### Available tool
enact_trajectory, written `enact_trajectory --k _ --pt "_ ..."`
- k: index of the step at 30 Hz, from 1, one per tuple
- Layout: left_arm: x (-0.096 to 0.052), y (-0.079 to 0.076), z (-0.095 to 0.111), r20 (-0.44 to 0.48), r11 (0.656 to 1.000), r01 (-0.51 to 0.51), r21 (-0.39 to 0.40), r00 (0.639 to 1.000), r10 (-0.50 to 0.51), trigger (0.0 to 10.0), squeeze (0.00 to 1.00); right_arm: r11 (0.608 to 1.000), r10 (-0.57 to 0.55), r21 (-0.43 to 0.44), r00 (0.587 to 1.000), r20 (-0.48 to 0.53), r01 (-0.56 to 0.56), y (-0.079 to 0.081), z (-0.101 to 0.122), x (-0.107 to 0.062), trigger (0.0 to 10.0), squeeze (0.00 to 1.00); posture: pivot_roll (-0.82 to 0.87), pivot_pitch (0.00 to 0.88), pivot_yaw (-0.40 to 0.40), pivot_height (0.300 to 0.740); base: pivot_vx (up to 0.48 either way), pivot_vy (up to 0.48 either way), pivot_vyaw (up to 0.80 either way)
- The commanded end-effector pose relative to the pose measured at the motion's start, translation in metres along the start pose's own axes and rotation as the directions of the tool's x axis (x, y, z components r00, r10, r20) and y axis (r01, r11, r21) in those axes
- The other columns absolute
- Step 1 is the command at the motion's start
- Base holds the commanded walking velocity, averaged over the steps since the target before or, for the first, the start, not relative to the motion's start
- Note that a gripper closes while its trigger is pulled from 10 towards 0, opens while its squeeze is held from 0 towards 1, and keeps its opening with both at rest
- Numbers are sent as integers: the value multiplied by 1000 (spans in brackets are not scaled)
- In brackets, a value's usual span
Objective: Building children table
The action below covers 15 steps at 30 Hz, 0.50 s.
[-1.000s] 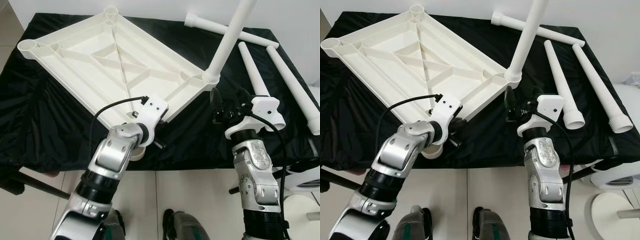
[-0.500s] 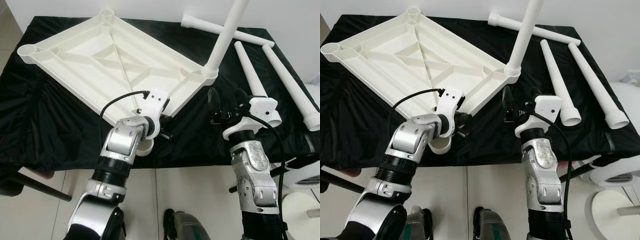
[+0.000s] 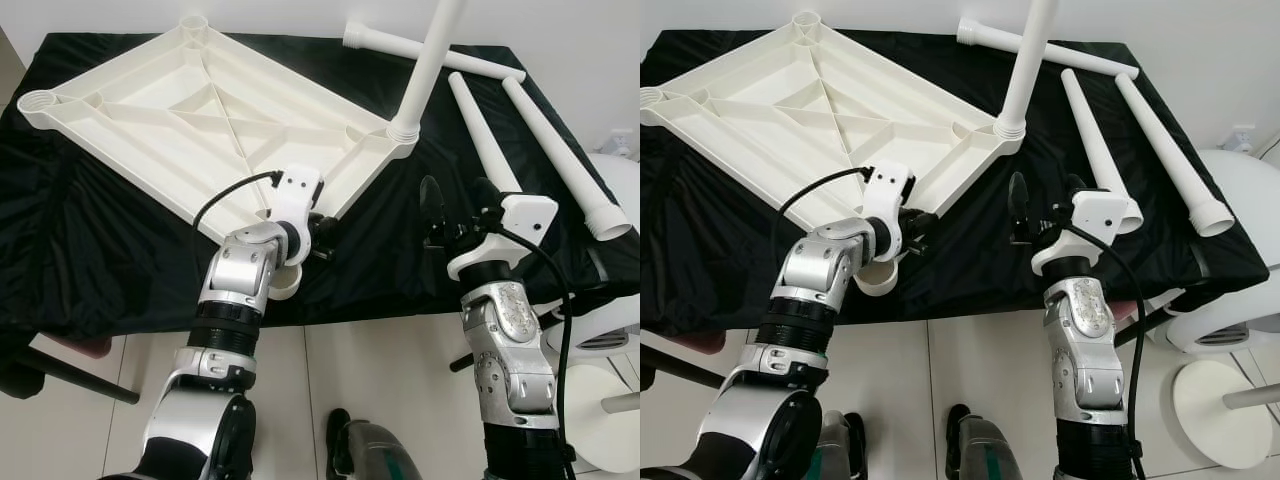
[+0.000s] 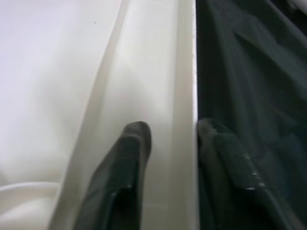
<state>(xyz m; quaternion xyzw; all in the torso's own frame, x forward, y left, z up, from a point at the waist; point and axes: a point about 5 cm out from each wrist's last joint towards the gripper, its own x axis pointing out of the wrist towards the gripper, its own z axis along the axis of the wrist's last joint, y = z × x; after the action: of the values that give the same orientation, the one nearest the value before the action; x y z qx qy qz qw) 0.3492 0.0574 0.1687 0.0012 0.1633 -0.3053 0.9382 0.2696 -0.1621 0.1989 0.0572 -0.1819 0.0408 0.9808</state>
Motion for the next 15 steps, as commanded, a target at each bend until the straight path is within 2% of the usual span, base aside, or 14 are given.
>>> enact_trajectory --k 1,2,3,4,7,10,12,13,14,15 --pt "-8 25 5 23 851 -525 14 851 525 10000 1000 1000 -9 -5 1000 1 9 -1 2 -2 10000 0 -41 147 -19 740 0 0 0" --pt "-6 22 7 39 865 -501 24 865 500 10000 0 1000 -9 -5 1000 0 9 -1 2 -2 10000 0 -38 148 -18 740 0 0 0" --pt "-5 17 12 68 891 -453 23 890 451 10000 0 1000 -8 -6 1000 -1 8 -1 1 -2 10000 0 -37 150 -18 740 0 0 0" --pt "-5 17 12 68 891 -453 23 890 451 10000 0 1000 -8 -6 1000 -1 8 -1 1 -2 10000 0 -37 150 -18 740 0 0 0" --pt "-4 4 26 157 941 -333 55 934 321 10000 0 1000 -4 -6 1000 -4 4 -1 0 -3 10000 0 -33 151 -19 740 0 0 0" --pt "-4 3 28 171 946 -317 67 938 302 10000 0 1000 -4 -6 1000 -4 3 0 0 -3 10000 0 -33 151 -19 740 0 0 0" --pt "-10 -14 39 237 978 -142 151 966 104 10000 0 1000 -1 -7 1000 -13 1 0 -2 -4 10000 0 -29 153 -20 740 0 0 0" --pt "-10 -14 39 237 978 -142 151 966 104 10000 0 1000 -1 -7 1000 -13 1 0 -2 -4 10000 0 -29 153 -20 740 0 0 0" --pt "-15 -22 45 269 979 -55 194 963 1 10000 0 1000 0 -8 1000 -19 0 0 -4 -4 10000 0 -28 154 -21 740 0 0 0" --pt "-15 -22 45 269 979 -55 194 963 1 10000 0 1000 0 -8 1000 -19 0 0 -4 -4 10000 0 -28 154 -21 740 0 0 0"
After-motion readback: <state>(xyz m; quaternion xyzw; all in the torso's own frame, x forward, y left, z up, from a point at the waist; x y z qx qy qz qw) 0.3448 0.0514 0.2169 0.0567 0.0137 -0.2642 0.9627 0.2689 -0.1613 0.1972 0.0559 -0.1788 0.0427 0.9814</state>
